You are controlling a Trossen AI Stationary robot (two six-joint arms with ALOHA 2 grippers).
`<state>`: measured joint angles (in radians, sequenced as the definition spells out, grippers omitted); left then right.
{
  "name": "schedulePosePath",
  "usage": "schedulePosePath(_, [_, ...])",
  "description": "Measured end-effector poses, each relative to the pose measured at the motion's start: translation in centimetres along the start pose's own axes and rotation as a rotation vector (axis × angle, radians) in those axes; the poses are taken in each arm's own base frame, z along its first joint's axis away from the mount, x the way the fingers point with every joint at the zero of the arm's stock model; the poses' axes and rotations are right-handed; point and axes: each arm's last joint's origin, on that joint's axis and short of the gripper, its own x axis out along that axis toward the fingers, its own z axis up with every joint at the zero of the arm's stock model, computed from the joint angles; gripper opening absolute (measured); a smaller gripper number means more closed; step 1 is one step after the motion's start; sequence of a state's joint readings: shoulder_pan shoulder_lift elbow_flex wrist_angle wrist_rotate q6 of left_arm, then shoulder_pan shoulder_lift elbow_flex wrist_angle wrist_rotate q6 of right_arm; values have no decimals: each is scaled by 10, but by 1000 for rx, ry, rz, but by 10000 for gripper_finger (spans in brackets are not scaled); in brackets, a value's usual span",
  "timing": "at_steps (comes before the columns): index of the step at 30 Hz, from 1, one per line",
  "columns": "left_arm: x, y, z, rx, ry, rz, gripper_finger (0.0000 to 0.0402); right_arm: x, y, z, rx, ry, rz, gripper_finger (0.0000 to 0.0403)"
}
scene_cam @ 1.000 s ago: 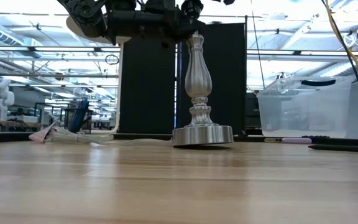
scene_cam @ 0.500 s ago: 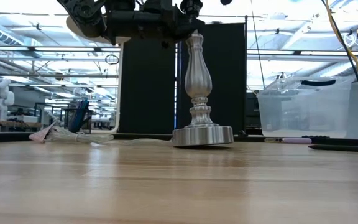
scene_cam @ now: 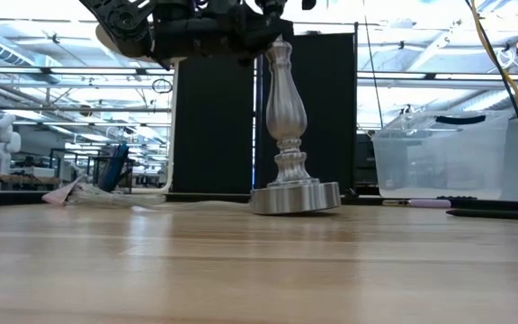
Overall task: Screw lightbulb
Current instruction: Remove the lightbulb from the lamp
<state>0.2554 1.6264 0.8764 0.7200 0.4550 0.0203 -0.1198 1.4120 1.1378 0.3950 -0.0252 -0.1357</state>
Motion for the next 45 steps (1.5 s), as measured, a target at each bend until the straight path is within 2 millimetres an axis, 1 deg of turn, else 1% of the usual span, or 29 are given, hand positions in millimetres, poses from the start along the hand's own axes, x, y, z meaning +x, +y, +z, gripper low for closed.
schedulePosePath(5, [0, -3, 0, 16, -4, -98, 73, -1, -6, 0, 56, -29, 166, 153])
schedulePosePath(10, [1, -5, 1, 18, -10, -155, 73, -1, -10, 0, 113, -47, 271, 155])
schedulePosePath(16, [1, -7, 1, -5, -7, -202, 73, -1, -11, 1, 165, -51, 309, 154])
schedulePosePath(20, [1, -7, 0, -21, 0, -200, 73, -2, -12, 1, 197, -53, 319, 164])
schedulePosePath(24, [1, -7, 0, -33, 1, -183, 73, -1, -12, 2, 185, -59, 302, 184])
schedulePosePath(28, [1, -6, -1, -42, 9, -144, 73, -1, -9, 4, 132, -77, 283, 213])
schedulePosePath(31, [1, -5, -1, -46, 13, -107, 73, -5, -9, 7, 110, -72, 279, 238])
schedulePosePath(35, [2, -5, -1, -47, 13, -82, 73, -12, -9, 11, 62, -35, 228, 263])
schedulePosePath(40, [2, -3, -1, -51, 14, -24, 73, -27, -6, 19, -7, 42, 150, 268])
schedulePosePath(45, [2, -3, -1, -44, 14, 17, 73, -40, -2, 25, -26, 106, 94, 264])
